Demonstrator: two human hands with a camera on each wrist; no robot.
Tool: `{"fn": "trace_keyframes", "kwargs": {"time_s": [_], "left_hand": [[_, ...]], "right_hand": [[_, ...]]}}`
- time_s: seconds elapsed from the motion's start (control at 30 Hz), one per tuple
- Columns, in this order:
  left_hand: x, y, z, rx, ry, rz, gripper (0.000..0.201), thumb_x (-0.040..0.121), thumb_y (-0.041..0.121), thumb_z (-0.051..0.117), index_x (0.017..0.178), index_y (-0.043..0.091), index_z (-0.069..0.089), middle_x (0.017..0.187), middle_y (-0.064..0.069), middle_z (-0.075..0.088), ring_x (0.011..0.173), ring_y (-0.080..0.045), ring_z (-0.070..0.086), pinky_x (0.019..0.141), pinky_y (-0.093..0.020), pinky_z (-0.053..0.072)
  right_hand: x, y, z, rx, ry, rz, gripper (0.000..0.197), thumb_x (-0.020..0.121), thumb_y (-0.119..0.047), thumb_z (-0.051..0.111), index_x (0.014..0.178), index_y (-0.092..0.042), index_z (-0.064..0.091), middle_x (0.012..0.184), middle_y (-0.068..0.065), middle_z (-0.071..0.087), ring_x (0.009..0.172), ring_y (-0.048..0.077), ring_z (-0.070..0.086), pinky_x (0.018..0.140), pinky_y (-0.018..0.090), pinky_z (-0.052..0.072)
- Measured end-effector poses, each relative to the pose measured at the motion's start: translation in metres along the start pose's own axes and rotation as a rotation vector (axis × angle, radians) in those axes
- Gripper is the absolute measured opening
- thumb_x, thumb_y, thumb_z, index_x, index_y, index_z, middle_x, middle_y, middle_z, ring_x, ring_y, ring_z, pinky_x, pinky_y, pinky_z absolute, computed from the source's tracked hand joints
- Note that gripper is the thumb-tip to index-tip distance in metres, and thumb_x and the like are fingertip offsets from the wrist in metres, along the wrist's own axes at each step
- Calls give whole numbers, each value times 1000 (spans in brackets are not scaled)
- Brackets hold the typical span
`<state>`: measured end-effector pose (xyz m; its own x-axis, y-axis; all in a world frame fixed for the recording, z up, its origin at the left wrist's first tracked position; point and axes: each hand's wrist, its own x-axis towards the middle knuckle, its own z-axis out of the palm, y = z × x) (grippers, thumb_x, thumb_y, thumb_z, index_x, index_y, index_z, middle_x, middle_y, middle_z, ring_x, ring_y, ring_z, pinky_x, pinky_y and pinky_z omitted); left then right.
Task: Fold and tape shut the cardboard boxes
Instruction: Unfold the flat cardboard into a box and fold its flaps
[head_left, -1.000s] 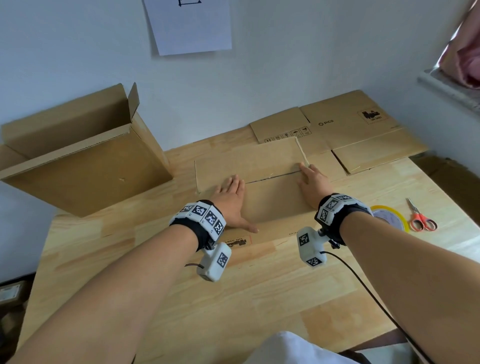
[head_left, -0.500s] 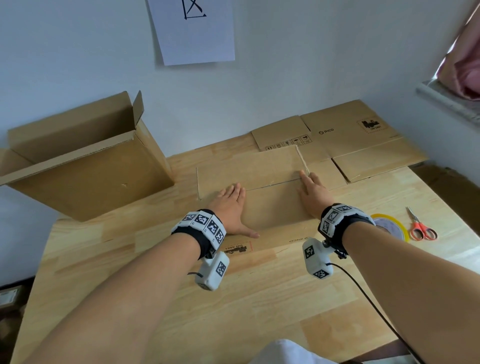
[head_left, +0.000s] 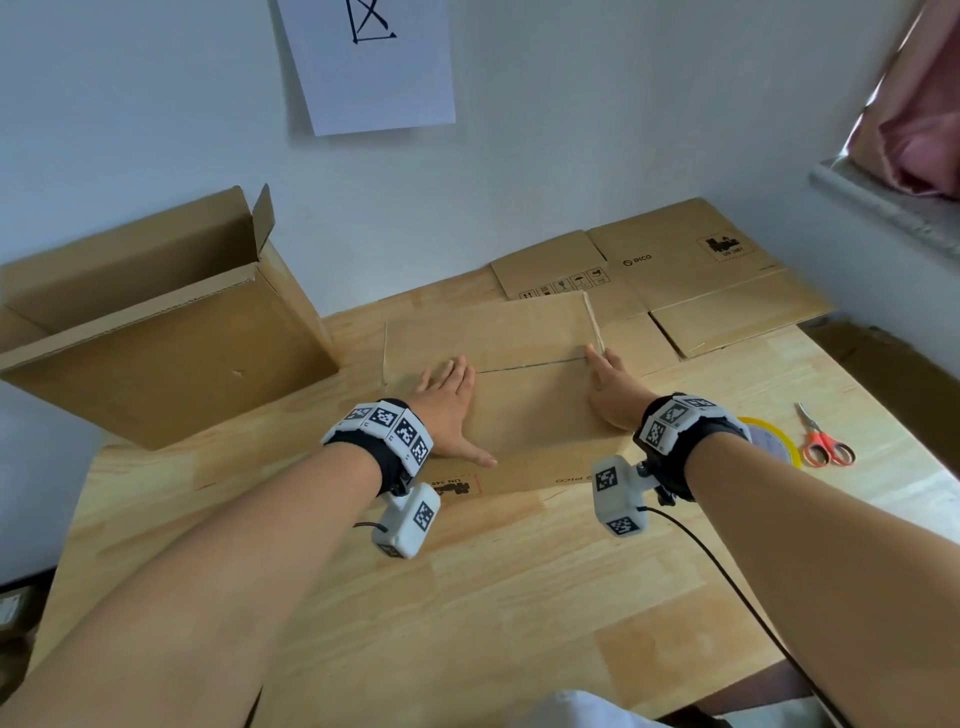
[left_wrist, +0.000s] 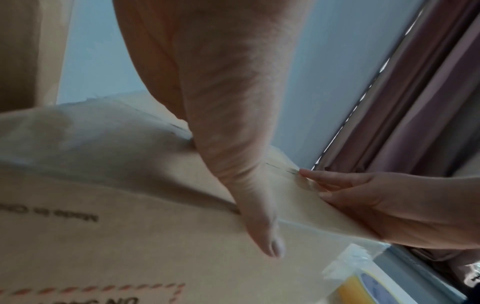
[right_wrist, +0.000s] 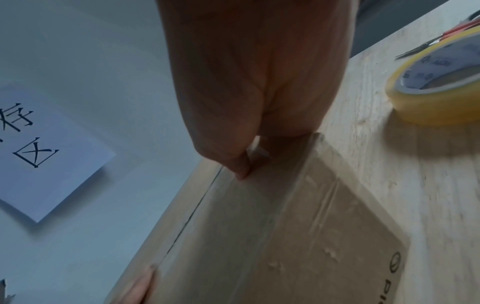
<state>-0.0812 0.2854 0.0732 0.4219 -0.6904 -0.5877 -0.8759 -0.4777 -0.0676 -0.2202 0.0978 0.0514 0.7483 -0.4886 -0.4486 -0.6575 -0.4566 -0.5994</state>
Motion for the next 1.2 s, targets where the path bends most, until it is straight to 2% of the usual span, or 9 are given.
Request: {"fn": "trace_keyframes", "kwargs": {"time_s": [0.1, 0.43, 0.6, 0.8, 0.93, 1.0, 1.07, 1.13, 1.2], "left_hand": [[6, 21, 0, -24, 31, 54, 124, 75, 79, 46, 146, 5, -22, 152, -12, -31, 143, -23, -24, 115, -39, -13], [13, 41, -8, -80, 1, 10, 125, 75, 77, 48, 145, 1, -22, 152, -15, -31, 142, -26, -25, 118, -42, -10], [28, 86, -28, -132, 21, 48, 126, 75, 70, 57, 146, 1, -21, 153, -15, -30, 142, -26, -25, 117, -41, -9], [37, 119, -38, -131, -26, -96, 133, 70, 74, 59, 145, -3, -21, 152, -21, -28, 142, -34, -22, 117, -43, -3], [33, 119, -42, -113, -3, -113, 132, 70, 75, 59, 147, 0, -18, 154, -18, -23, 145, -29, -16, 118, -38, 1], [34, 119, -42, -105, -6, -107, 131, 70, 76, 56, 147, 0, -18, 154, -18, -24, 145, -29, -16, 118, -36, -1], [36, 118, -40, -95, -7, -104, 131, 71, 77, 54, 147, 0, -19, 154, -18, -24, 145, -29, -17, 119, -36, -1], [38, 117, -38, -118, -8, -105, 131, 70, 77, 56, 147, 2, -19, 155, -16, -24, 145, -28, -17, 120, -36, 1], [40, 116, -35, -124, -9, -112, 131, 70, 77, 56, 147, 3, -19, 155, -14, -25, 145, -26, -18, 120, -36, 1]], "right_hand": [[0, 0, 0, -3, 9, 0, 66, 94, 1, 33, 152, -20, 6, 158, 5, -4, 143, 28, 17, 113, 35, 19], [3, 4, -3, -3, -13, -22, 66, 95, 2, 33, 152, -17, 5, 158, 8, -6, 144, 29, 11, 114, 36, 18], [5, 14, -8, 77, 7, -92, 67, 94, -2, 44, 151, -14, 10, 157, 14, 7, 143, 32, 14, 115, 38, 19], [8, 26, -13, 104, -29, -156, 68, 94, -8, 49, 151, -15, 12, 157, 13, 7, 143, 32, 14, 115, 40, 19], [11, 46, -30, 157, -121, -200, 65, 95, -18, 51, 150, -26, 17, 156, 7, 17, 136, 29, 31, 110, 42, 33], [12, 74, -48, 190, -42, -135, 57, 97, -26, 49, 148, -24, 24, 148, 8, 35, 129, 27, 43, 105, 40, 38], [10, 110, -67, 185, 115, 30, 47, 98, -25, 48, 142, -12, 36, 132, 14, 54, 118, 29, 54, 96, 38, 44], [4, 144, -79, 112, 200, 213, 44, 97, -24, 48, 136, -5, 41, 121, 19, 60, 110, 32, 57, 84, 34, 45], [-4, 166, -81, 53, 165, 290, 52, 96, -32, 51, 140, -8, 34, 116, 21, 61, 106, 34, 57, 78, 33, 43]]}}
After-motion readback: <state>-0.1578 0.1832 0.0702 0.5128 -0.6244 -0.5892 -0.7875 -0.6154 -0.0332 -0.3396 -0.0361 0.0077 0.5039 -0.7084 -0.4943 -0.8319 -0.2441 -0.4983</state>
